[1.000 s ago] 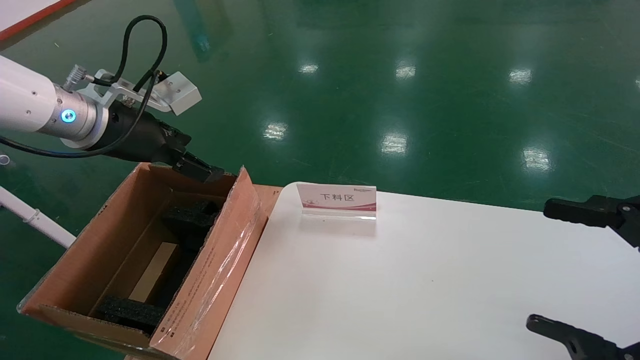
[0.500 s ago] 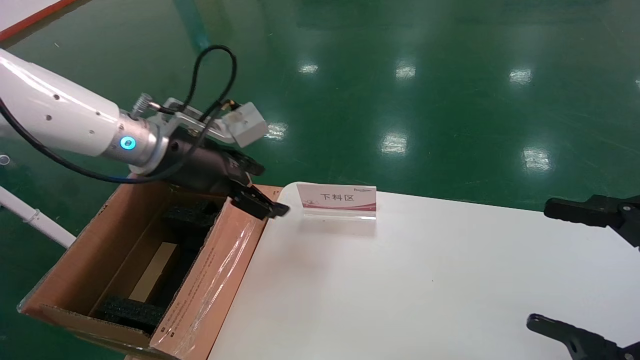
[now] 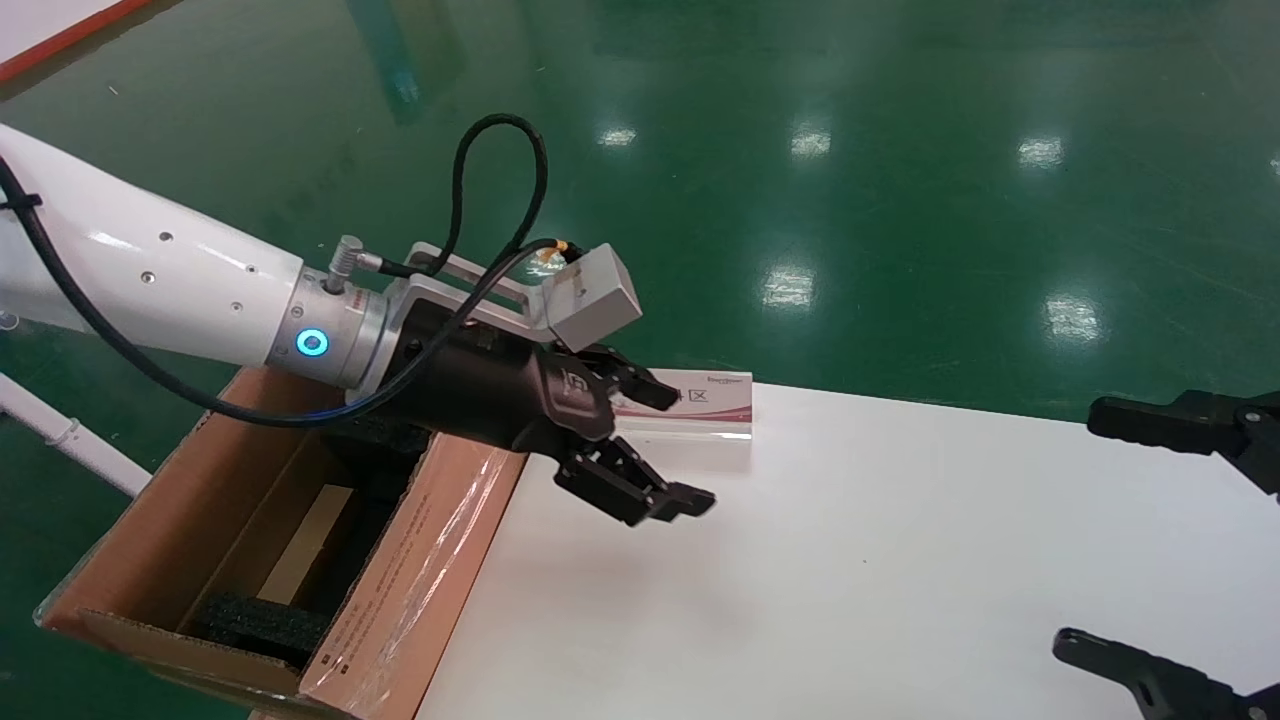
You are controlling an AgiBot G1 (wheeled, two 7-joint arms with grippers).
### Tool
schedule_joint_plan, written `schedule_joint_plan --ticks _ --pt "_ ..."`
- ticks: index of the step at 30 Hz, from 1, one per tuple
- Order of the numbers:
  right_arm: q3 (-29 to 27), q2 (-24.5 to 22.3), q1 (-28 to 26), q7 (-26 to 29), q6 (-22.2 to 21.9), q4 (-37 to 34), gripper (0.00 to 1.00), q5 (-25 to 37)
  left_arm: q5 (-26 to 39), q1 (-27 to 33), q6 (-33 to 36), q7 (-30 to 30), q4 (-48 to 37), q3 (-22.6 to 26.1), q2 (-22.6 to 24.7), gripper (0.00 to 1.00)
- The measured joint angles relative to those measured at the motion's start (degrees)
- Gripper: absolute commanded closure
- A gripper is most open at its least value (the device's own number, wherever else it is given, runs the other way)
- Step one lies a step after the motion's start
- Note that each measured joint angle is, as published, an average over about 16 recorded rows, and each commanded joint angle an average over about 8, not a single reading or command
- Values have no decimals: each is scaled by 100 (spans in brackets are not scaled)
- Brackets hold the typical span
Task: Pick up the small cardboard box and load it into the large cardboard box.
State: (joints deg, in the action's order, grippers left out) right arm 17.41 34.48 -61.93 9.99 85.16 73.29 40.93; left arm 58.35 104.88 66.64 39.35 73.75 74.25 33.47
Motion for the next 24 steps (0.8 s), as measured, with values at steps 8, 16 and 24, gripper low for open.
schedule_joint_plan --ticks 8,16,24 --pt "2 -1 0 -1 -1 0 0 -1 -434 -1139 501 -752 -4 -1531 41 0" --pt "4 -2 -1 -2 -2 0 0 -3 -867 -2276 1001 -1502 -9 -3059 81 0" --pt "6 -2 -1 -3 -3 0 0 -4 -1294 -3398 1495 -2244 -13 -4568 121 0"
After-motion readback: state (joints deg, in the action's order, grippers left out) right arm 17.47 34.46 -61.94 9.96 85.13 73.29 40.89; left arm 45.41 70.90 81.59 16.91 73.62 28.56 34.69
